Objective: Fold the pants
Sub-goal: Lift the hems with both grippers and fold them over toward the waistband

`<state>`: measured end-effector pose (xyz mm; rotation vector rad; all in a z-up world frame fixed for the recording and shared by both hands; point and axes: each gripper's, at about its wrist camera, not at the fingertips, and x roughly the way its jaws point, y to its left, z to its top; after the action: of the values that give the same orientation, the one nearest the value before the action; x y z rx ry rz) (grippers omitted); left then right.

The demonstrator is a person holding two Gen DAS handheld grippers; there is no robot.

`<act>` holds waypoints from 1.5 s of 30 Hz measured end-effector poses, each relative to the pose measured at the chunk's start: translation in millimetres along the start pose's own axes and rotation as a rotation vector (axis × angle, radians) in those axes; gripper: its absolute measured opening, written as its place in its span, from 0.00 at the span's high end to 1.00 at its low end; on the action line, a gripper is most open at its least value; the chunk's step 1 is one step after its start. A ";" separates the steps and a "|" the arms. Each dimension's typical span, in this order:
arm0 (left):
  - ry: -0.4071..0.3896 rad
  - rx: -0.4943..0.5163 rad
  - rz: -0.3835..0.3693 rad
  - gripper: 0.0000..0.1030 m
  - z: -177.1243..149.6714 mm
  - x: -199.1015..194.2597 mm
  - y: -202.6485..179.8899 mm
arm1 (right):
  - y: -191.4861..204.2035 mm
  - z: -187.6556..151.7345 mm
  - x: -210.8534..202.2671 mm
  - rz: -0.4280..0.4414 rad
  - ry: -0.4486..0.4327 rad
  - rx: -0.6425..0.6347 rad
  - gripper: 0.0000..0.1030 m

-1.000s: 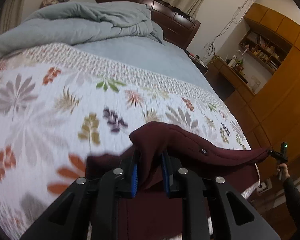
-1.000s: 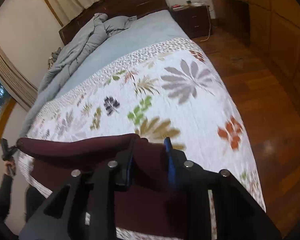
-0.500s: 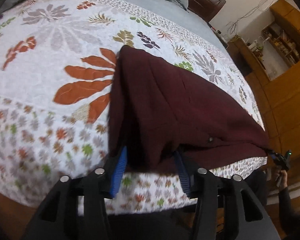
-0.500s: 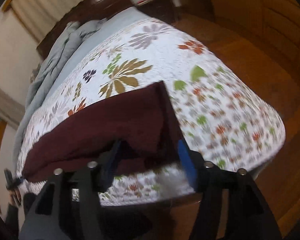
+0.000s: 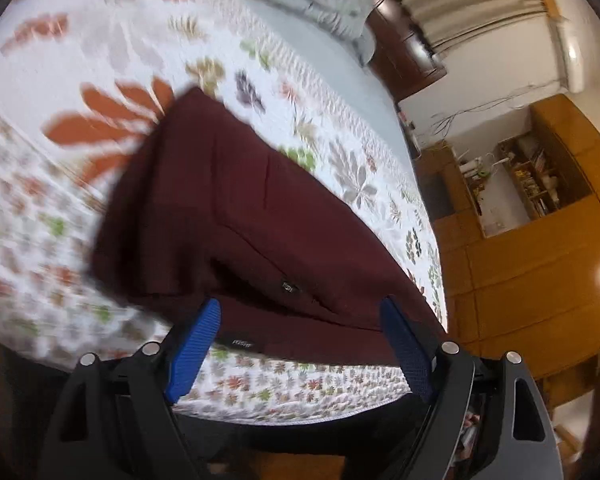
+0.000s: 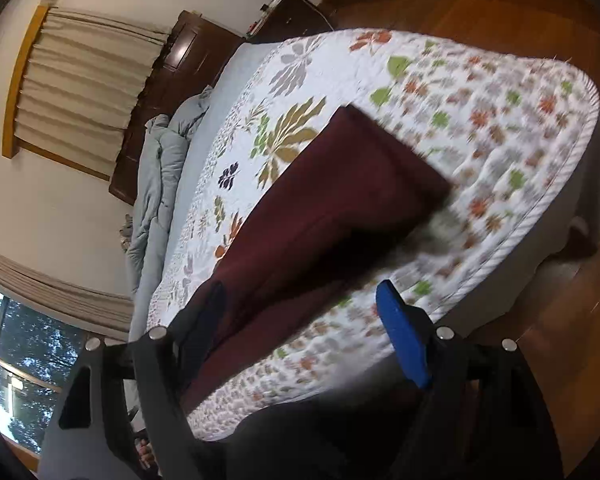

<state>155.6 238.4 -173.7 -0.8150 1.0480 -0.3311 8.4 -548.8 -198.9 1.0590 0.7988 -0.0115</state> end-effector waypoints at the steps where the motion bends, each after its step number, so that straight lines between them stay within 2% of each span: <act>1: 0.018 -0.015 0.071 0.20 2.3 9.7 1.9 | 2.7 -1.0 1.5 -0.004 0.006 -0.008 0.25; 2: 0.031 -0.034 0.104 0.20 4.5 17.9 6.1 | 5.3 -2.4 2.2 -0.012 0.010 -0.018 0.25; 7: -0.025 -0.057 0.093 0.20 21.1 22.5 11.0 | 8.7 -5.3 4.2 -0.012 0.018 -0.023 0.22; 10: -0.086 0.005 0.086 0.25 35.3 26.3 5.2 | 11.0 -5.5 12.4 -0.015 0.032 -0.029 0.22; 11: -0.126 0.051 0.094 0.43 39.3 27.2 3.4 | 11.8 -5.2 15.1 -0.012 0.035 -0.029 0.22; 12: -0.169 0.103 0.109 0.50 42.0 26.7 0.8 | 11.9 -5.1 16.6 -0.008 0.035 -0.029 0.22; 14: -0.238 0.187 0.084 0.59 45.1 25.7 -1.9 | 11.2 -5.0 18.4 -0.002 0.030 -0.021 0.22; 16: -0.199 0.138 0.082 0.61 45.0 31.8 5.0 | 9.0 -5.5 17.6 -0.005 0.028 -0.007 0.22; 19: -0.156 0.102 0.123 0.61 43.4 36.0 8.9 | 3.3 -5.4 8.6 -0.013 0.002 0.032 0.22; 23: -0.102 -0.010 0.110 0.58 42.3 33.8 23.1 | -10.9 1.0 -10.1 0.047 -0.090 0.191 0.22; 25: -0.088 -0.010 0.104 0.47 40.6 35.3 22.7 | -12.2 4.6 -9.7 0.081 -0.092 0.227 0.22; 28: -0.075 0.028 0.129 0.45 40.4 40.5 17.4 | -11.9 9.2 3.0 0.075 -0.062 0.261 0.22; 30: -0.073 0.022 0.127 0.47 40.9 41.5 17.6 | -11.4 14.7 12.5 0.040 -0.053 0.262 0.22; 31: -0.076 0.016 0.125 0.57 41.7 41.3 18.6 | -12.9 18.2 18.2 0.016 -0.055 0.269 0.24; 33: -0.075 -0.015 0.110 0.73 44.1 41.3 24.9 | -16.4 24.1 24.0 -0.001 -0.070 0.282 0.37; 34: -0.074 -0.037 0.098 0.79 44.8 40.4 29.1 | -16.8 29.0 28.0 -0.010 -0.077 0.281 0.62; 35: -0.072 -0.054 0.088 0.80 45.9 40.5 31.3 | -14.6 36.5 33.9 -0.006 -0.070 0.262 0.81; 36: -0.077 -0.060 0.079 0.81 48.4 38.9 30.5 | -8.3 44.4 38.2 -0.035 -0.070 0.230 0.87; 38: -0.111 -0.078 0.043 0.83 55.1 29.3 25.6 | 18.2 64.9 40.9 -0.070 -0.083 0.139 0.91; 40: -0.151 -0.085 0.000 0.83 61.5 15.0 16.2 | 58.0 81.1 27.3 -0.040 -0.126 0.031 0.92; 42: -0.191 -0.088 -0.039 0.83 62.4 -5.6 7.0 | 80.7 83.1 11.5 -0.010 -0.167 -0.046 0.92; 44: -0.204 -0.104 -0.046 0.83 54.3 -19.5 12.3 | 73.6 76.1 3.1 0.019 -0.173 -0.033 0.92; 45: -0.196 -0.102 -0.022 0.83 51.3 -19.4 18.0 | 59.0 70.8 6.3 0.018 -0.155 -0.009 0.92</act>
<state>188.3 284.5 -161.8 -0.9322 0.8784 -0.2130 76.0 -571.3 -140.0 1.0436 0.6481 -0.0738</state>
